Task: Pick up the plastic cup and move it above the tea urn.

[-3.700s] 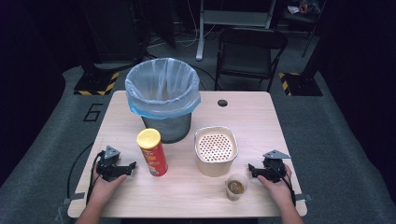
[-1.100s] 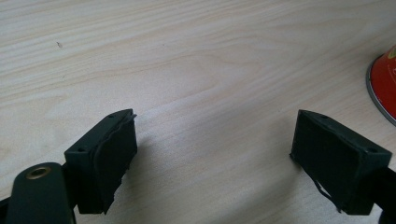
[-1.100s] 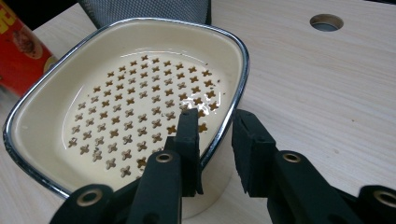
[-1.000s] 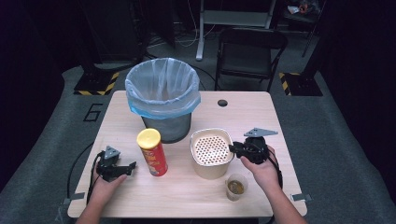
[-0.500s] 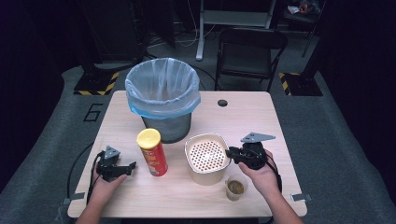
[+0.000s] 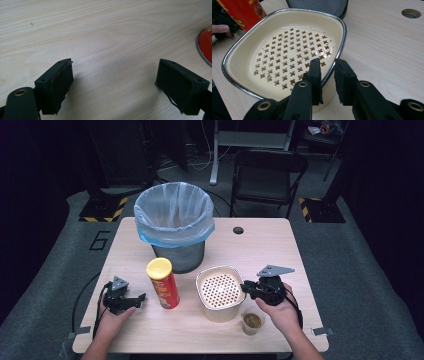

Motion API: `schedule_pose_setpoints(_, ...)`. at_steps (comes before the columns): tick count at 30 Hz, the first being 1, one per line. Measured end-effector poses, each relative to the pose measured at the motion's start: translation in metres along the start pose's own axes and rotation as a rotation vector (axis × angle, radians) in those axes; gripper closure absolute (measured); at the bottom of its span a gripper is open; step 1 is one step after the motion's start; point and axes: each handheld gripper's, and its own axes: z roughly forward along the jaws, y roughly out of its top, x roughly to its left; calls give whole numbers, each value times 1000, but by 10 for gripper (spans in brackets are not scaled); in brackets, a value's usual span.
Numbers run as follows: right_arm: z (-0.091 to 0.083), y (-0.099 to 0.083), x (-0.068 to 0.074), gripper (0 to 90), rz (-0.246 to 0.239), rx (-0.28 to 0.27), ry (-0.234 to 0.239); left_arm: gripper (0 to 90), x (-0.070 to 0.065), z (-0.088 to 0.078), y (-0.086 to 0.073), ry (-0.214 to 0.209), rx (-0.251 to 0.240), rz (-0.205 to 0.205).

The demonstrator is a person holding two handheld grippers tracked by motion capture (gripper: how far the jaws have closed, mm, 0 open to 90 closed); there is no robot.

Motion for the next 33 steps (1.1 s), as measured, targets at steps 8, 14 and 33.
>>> schedule_pose_setpoints(8, -7, -8, 7, 431, 9, -56, 26, 137, 0, 0, 0, 0, 0, 0)
schedule_pose_setpoints(14, -17, -19, 11, 345, -22, -74, 25, 137, 0, 0, 0, 0, 0, 0)
schedule_pose_setpoints(33, -28, -75, 27, 141, -69, -31, 15, 137, 0, 0, 0, 2, 0, -2)
